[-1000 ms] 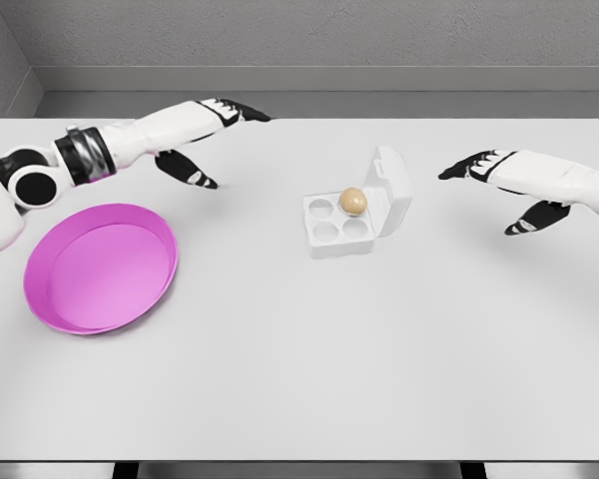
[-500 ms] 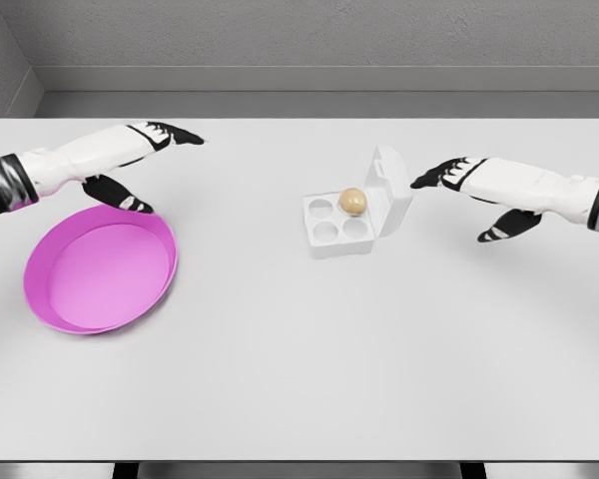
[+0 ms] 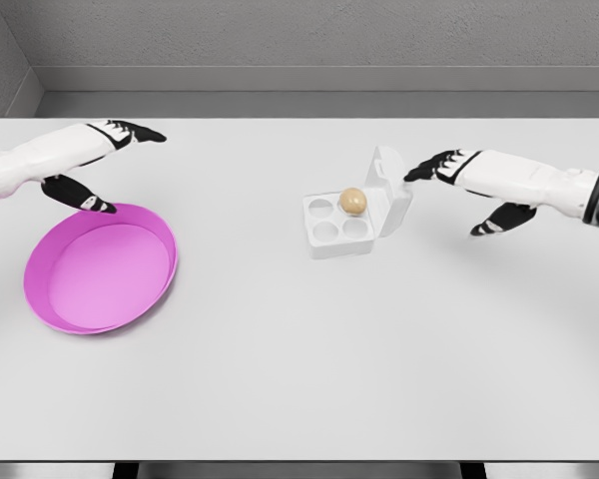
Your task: Pack egg into the box and close the box lid
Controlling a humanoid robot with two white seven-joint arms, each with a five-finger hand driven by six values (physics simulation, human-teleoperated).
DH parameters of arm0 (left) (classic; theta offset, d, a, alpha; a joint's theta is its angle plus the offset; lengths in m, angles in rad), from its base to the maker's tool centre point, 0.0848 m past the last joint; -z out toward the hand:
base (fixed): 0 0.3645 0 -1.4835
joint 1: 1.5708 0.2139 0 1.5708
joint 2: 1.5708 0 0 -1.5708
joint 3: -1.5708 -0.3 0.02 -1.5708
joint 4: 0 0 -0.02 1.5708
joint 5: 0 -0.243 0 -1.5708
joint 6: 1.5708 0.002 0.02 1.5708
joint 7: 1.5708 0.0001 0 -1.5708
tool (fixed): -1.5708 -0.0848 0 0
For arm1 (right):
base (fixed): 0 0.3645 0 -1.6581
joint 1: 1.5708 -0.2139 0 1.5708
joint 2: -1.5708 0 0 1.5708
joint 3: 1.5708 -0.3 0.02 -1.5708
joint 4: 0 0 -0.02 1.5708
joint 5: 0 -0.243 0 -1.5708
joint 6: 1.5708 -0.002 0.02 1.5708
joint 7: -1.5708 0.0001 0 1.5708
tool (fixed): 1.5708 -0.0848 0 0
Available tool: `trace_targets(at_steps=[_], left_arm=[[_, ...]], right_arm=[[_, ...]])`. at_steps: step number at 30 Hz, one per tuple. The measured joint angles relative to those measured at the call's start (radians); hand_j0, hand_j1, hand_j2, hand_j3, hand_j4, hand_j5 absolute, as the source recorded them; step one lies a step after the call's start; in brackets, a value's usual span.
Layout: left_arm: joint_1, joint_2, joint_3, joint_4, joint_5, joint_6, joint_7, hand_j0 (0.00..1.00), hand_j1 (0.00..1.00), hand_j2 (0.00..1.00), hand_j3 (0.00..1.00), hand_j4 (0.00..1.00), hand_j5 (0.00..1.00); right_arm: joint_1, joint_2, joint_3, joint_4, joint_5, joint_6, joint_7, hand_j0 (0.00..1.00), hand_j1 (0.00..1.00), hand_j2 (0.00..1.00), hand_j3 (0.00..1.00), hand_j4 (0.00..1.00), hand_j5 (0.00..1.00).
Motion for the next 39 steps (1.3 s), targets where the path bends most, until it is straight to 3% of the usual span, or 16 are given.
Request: trace_targets(at_steps=[11,16,39], left_arm=[[0.003,0.005,0.0,-0.002,0.006,0.0,-0.001,1.0,1.0,1.0,1.0,1.0,1.0],[0.003,0.006,-0.002,-0.002,0.006,0.0,-0.001,1.0,1.0,1.0,1.0,1.0,1.0],[0.003,0.028,-0.002,-0.001,0.006,0.0,0.002,1.0,1.0,1.0,1.0,1.0,1.0]], right_arm=[[-0.037,0.003,0.003,0.109,0.009,0.0,0.0,1.0,1.0,1.0,1.0,1.0,1.0],[-0.083,0.008,0.047,0.112,0.012,0.0,0.0,1.0,1.0,1.0,1.0,1.0,1.0],[-0.084,0.044,0.088,0.091,0.041,0.0,0.0,1.0,1.0,1.0,1.0,1.0,1.0]])
